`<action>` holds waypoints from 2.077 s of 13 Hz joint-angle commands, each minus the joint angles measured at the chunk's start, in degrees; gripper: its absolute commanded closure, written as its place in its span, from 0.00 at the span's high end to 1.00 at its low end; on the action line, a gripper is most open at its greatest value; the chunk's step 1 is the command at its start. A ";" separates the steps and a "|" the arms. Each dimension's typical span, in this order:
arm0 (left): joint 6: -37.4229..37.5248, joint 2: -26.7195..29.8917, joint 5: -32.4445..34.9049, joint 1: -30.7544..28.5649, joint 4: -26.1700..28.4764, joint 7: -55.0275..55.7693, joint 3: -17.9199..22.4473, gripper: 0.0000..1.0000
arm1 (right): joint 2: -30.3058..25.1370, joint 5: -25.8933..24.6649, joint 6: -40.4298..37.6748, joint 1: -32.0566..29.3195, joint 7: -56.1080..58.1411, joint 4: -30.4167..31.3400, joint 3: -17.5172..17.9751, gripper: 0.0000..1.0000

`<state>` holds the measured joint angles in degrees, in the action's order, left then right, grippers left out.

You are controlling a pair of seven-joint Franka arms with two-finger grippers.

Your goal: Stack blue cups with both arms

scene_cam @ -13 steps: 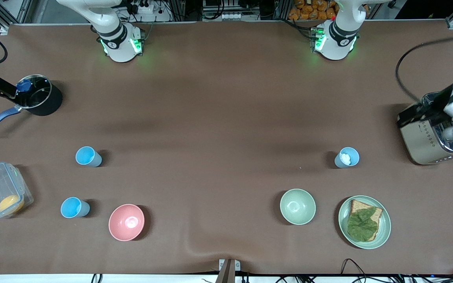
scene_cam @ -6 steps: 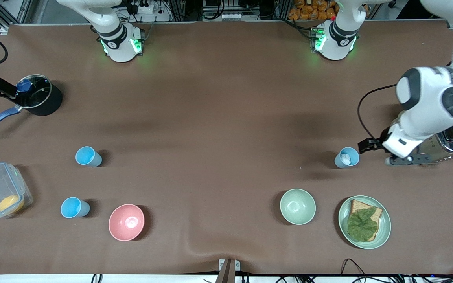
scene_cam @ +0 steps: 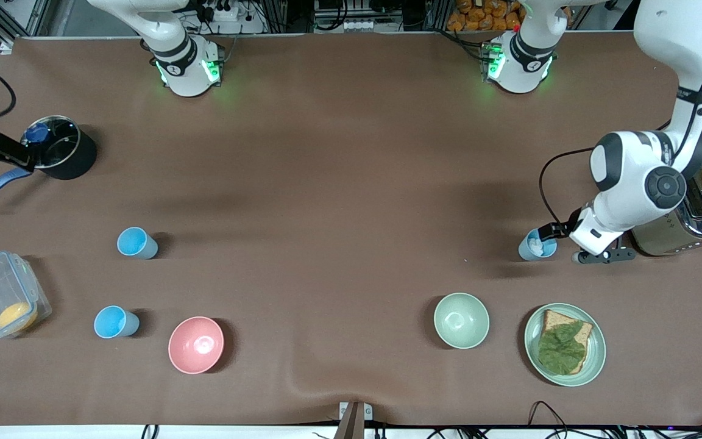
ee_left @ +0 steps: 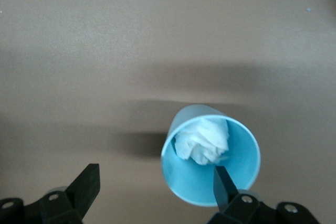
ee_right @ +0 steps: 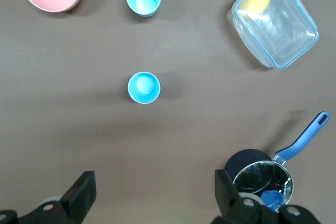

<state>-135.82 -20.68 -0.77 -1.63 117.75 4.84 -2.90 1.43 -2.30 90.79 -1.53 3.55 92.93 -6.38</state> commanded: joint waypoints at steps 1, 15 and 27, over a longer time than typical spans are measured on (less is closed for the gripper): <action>-0.14 -2.60 -0.90 -0.39 -2.61 0.35 -0.17 0.56 | 4.97 6.83 -1.32 -7.41 -0.03 -2.40 0.66 1.00; 3.64 0.21 -0.64 2.33 -3.93 32.12 -18.09 0.00 | 23.60 12.35 -3.78 -7.27 12.45 -9.27 1.01 1.00; 2.50 -9.90 0.77 20.97 -14.83 65.39 -17.93 0.00 | 32.13 5.46 18.37 -2.08 15.52 2.61 1.10 1.00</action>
<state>-133.50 -28.65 -1.07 17.03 105.05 66.89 -21.50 33.01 4.07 108.12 -4.12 18.60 94.35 -5.33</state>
